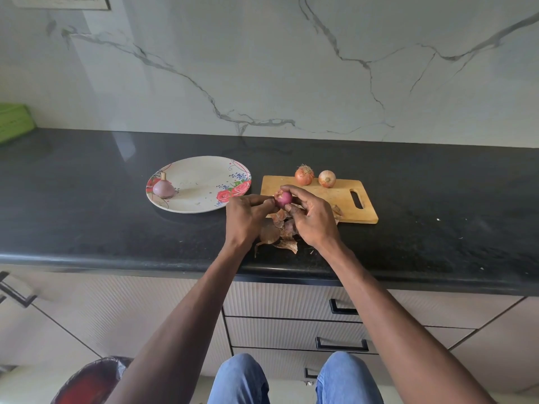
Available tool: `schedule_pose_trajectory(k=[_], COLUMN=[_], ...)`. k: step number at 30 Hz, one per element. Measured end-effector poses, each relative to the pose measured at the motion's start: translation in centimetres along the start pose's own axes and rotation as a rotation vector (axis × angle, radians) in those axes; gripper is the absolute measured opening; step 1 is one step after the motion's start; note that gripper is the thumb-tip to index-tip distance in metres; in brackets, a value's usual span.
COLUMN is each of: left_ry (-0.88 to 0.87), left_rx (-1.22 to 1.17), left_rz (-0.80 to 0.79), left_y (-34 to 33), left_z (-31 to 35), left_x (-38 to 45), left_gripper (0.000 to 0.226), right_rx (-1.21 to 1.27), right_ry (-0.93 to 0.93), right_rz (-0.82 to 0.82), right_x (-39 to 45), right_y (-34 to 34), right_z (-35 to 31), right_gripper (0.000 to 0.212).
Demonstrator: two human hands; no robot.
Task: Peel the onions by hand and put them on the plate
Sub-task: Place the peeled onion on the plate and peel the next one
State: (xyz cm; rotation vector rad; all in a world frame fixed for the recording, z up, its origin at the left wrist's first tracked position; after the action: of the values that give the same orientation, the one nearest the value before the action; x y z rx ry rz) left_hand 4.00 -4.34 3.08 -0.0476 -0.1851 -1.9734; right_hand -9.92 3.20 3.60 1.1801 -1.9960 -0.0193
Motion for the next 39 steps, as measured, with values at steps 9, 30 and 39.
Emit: schedule_pose_trajectory(k=[9, 30, 39], left_ry=[-0.023, -0.006, 0.106], left_rx=[0.053, 0.048, 0.035], left_rz=[0.044, 0.125, 0.19], left_y=[-0.1, 0.5, 0.9], left_z=[0.7, 1.0, -0.6], left_x=[-0.4, -0.7, 0.2], left_gripper=[0.009, 0.018, 0.017], right_rx=[0.038, 0.023, 0.154], right_ry=[-0.023, -0.057, -0.166], right_rz=[0.023, 0.099, 0.12], right_x=[0.1, 0.2, -0.1], right_y=[0.0, 0.9, 0.9], right_z=[0.4, 0.4, 1.1], right_gripper=[0.041, 0.034, 0.039])
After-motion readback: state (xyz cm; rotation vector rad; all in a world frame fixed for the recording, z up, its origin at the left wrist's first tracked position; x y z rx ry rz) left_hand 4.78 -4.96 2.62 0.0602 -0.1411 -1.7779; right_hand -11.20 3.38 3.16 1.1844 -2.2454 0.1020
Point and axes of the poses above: each hand's wrist, its own x-axis towards the middle knuckle, its own y-axis out of the back of the hand, z = x × y, the point moved 8 cm from there along x, towards the middle knuckle, and after that the axes turned 11 degrees about y, right-handed, at the moved point
